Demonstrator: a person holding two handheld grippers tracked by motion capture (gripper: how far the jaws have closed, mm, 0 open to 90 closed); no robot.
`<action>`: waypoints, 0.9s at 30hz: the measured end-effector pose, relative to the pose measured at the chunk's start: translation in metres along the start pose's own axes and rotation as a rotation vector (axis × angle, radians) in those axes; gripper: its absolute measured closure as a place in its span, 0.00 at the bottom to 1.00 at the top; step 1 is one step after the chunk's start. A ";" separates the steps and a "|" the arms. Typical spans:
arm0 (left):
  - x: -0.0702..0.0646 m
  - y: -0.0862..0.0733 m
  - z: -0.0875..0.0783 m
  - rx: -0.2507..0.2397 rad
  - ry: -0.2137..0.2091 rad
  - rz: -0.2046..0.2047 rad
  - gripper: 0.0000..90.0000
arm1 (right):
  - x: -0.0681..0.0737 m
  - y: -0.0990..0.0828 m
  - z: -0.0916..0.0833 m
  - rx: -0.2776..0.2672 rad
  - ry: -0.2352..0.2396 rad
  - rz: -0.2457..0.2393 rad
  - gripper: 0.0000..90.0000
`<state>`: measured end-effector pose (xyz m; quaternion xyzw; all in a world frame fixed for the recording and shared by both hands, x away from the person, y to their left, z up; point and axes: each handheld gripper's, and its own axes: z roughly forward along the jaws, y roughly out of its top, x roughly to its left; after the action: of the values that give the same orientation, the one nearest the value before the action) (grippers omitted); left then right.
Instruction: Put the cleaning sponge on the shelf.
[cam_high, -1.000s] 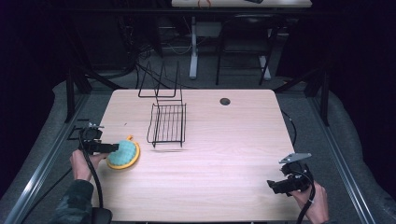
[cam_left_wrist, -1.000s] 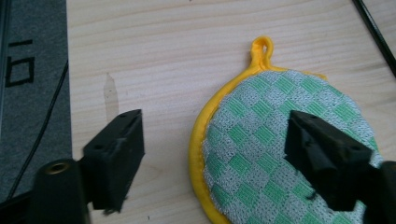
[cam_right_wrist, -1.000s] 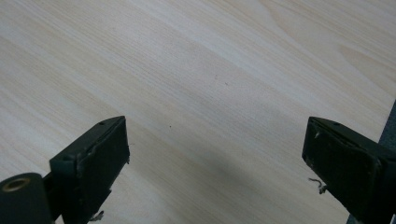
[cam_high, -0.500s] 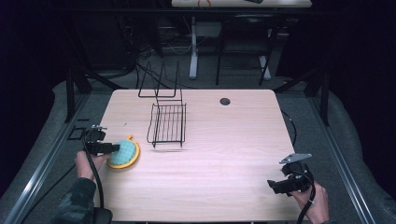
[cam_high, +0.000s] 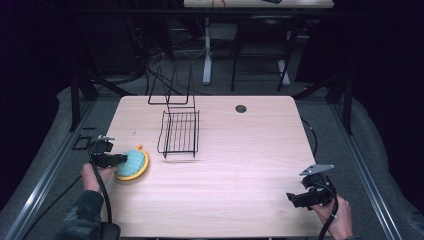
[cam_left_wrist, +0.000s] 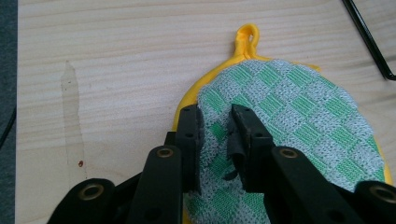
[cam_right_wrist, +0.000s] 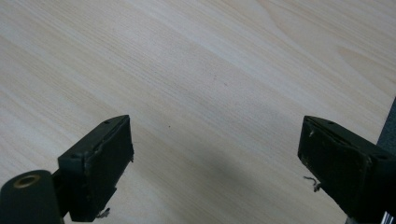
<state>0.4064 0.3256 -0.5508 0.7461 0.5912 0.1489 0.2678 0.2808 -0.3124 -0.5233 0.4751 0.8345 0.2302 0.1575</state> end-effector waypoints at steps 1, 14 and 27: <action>-0.001 0.000 0.000 -0.001 0.003 0.004 0.85 | 0.000 0.000 0.000 0.000 0.000 0.000 0.11; -0.003 -0.002 -0.002 -0.025 0.013 0.033 0.94 | 0.001 -0.001 -0.001 -0.006 -0.007 -0.006 0.12; -0.001 0.000 -0.013 -0.054 -0.015 0.049 0.97 | 0.001 -0.001 -0.001 -0.010 -0.007 -0.004 0.12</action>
<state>0.3992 0.3273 -0.5406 0.7540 0.5662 0.1657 0.2888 0.2796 -0.3125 -0.5234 0.4735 0.8338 0.2322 0.1634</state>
